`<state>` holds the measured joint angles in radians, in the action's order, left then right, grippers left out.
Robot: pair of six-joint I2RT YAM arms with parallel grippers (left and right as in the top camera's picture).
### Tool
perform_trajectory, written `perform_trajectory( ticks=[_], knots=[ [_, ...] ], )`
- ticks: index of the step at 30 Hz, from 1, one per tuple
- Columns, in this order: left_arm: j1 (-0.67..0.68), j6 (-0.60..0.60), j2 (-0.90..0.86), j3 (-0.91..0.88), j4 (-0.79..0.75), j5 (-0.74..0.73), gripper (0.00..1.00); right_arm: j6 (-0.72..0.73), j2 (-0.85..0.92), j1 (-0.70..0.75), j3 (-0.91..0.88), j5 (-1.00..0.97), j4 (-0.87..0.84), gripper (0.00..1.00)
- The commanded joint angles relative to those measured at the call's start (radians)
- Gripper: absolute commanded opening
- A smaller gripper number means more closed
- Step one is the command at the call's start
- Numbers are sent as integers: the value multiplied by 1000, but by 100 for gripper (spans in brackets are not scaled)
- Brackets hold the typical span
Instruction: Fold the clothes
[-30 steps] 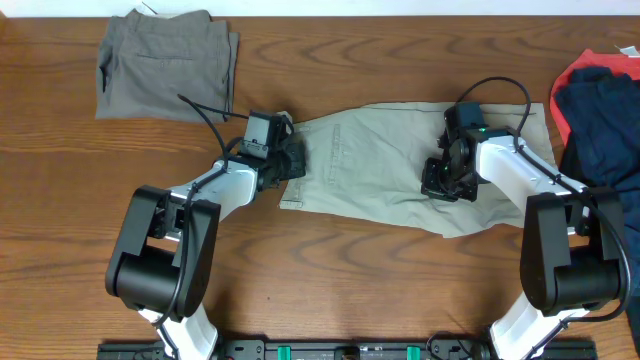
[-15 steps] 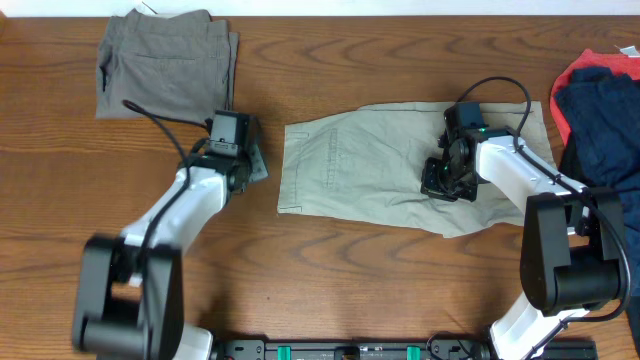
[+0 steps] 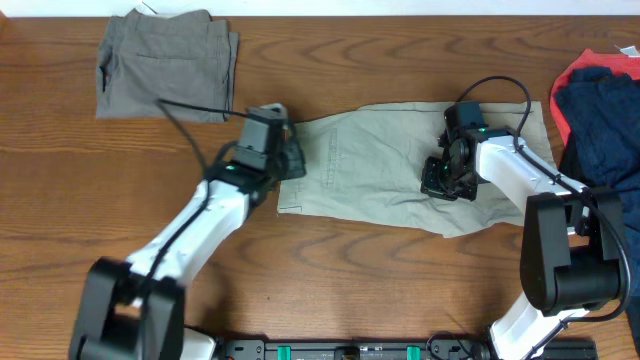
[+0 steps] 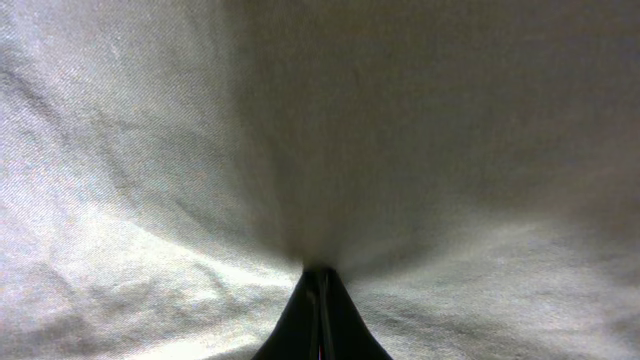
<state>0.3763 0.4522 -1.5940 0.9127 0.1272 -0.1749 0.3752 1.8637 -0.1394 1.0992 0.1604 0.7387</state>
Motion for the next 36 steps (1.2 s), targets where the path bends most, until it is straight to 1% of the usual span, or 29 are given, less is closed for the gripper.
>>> perform_trajectory(
  ticks=[1,3,6,11,18,22,29,34,36],
  knots=[
    [34,18,-92,-1,-72,-108,6,14,18,-8,6,6,-6,1],
    [49,19,-143,-1,-135,-158,6,14,18,-11,6,6,-6,1],
    [65,51,-208,-1,-190,-165,6,13,18,-20,6,6,-5,1],
    [67,50,-264,-1,-196,-146,6,14,18,-37,6,5,-7,1],
    [67,48,-316,-1,-128,27,6,14,18,-39,6,5,-7,1],
    [63,111,-349,-1,-89,153,6,14,18,-39,6,5,-6,1],
    [15,131,-354,-1,-17,165,7,14,18,-39,6,5,-6,1],
    [-40,236,-348,-1,91,166,6,14,18,-39,6,5,-14,1],
    [-62,242,-337,-1,122,165,6,14,18,-39,6,4,-19,1]
  ],
)
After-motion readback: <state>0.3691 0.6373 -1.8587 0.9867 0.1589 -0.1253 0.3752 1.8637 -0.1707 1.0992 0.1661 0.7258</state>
